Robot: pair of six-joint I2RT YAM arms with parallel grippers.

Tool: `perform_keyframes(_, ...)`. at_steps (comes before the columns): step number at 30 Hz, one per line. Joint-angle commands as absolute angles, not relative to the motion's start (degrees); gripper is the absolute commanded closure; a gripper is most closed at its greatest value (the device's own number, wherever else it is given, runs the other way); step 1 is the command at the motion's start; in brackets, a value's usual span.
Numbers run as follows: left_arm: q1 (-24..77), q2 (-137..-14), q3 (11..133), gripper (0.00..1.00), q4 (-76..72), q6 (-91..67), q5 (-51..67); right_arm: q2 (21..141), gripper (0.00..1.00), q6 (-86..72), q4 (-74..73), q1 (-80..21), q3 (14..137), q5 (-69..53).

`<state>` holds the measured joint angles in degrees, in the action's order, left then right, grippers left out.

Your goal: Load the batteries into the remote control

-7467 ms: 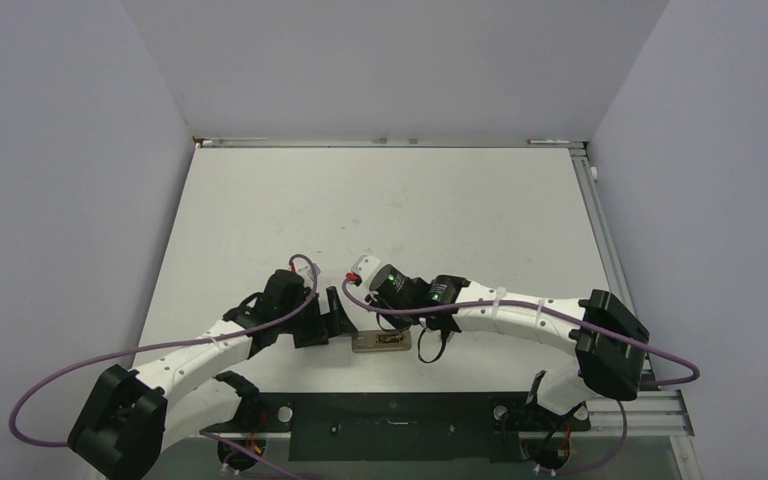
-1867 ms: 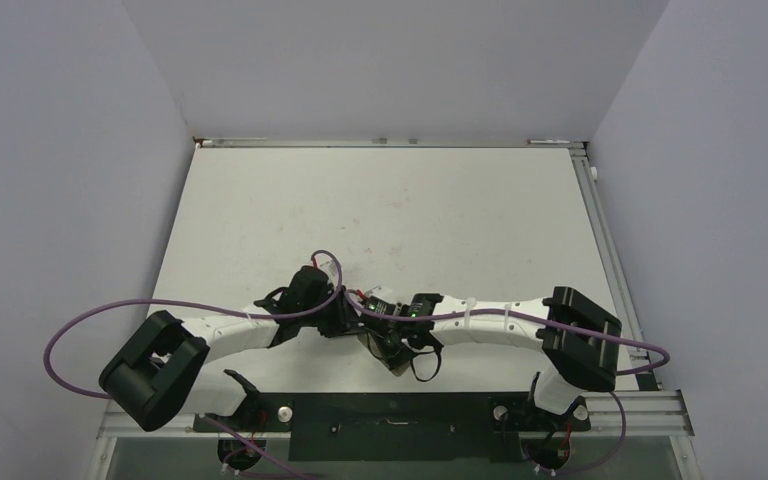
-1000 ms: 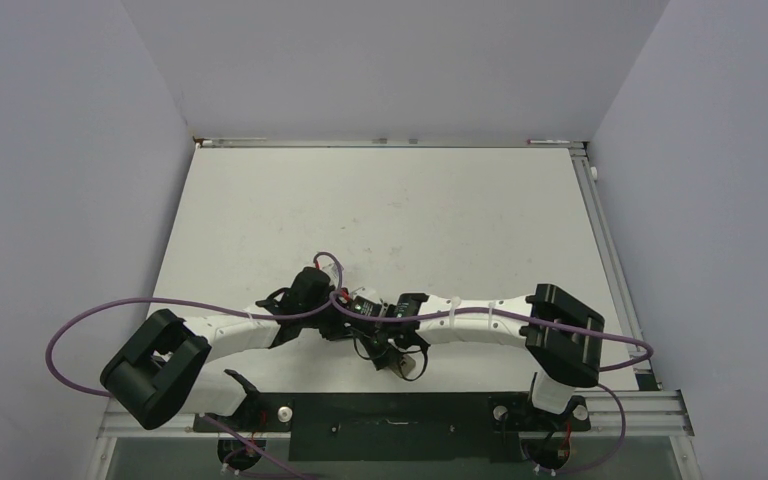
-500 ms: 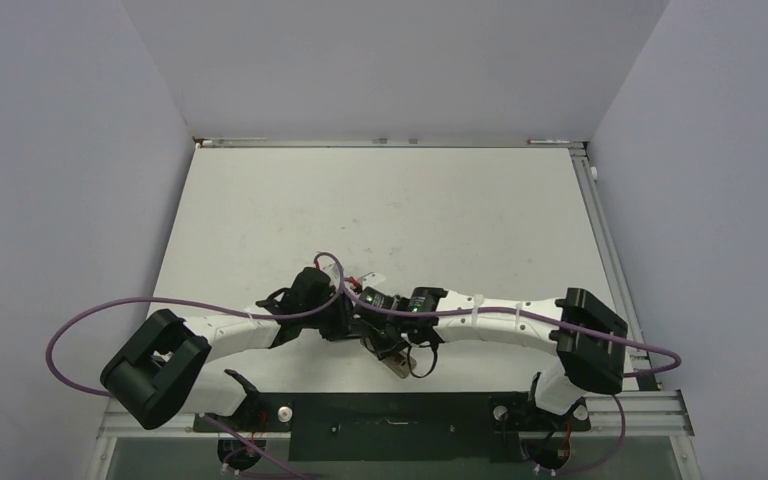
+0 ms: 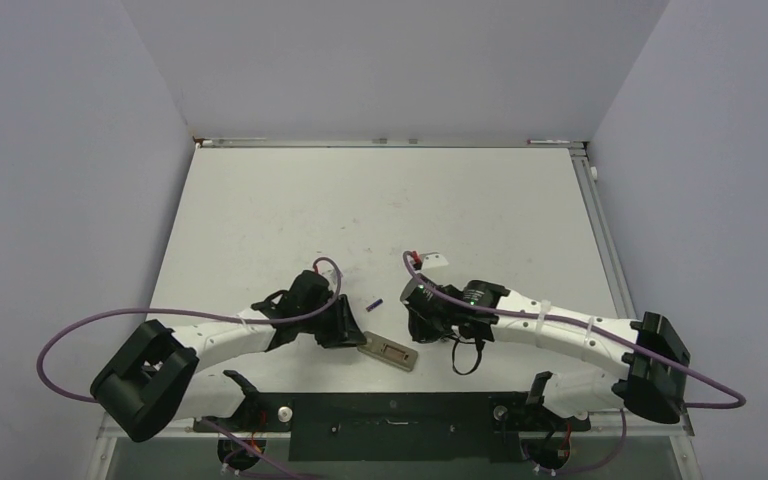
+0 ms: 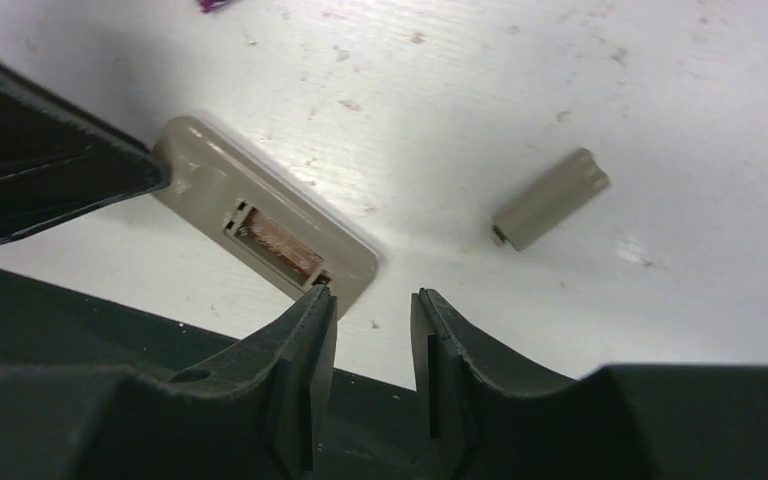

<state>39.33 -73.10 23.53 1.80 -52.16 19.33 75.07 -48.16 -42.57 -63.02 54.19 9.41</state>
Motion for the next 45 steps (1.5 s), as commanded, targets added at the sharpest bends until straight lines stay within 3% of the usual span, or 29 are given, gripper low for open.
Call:
perform_keyframes(1, 39.7, -69.2, 24.2, 0.67, 6.1, -50.7, 19.8, 70.4, 0.66, -55.7, -50.3, -61.2, 52.8, 15.7)
perform_keyframes(11, 40.6, -61.6, 27.4, 0.46, 13.1, -49.9, 20.2, 68.1, 0.53, -62.2, -63.5, -60.7, 51.8, 16.8)
perform_keyframes(19, 44.8, -61.1, 35.0, 0.35, 15.0, -48.6, 22.5, 60.9, 0.39, -64.1, -64.0, -60.5, 52.8, 16.8)
perform_keyframes(34, 57.9, -76.1, 48.3, 0.27, 8.1, -49.3, 22.3, 54.9, 0.37, -59.6, -70.0, -59.7, 69.5, 29.7)
perform_keyframes(45, 63.1, -93.2, 58.1, 0.2, -4.4, -50.7, 27.5, 52.9, 0.29, -50.0, -61.3, -59.4, 76.7, 33.3)
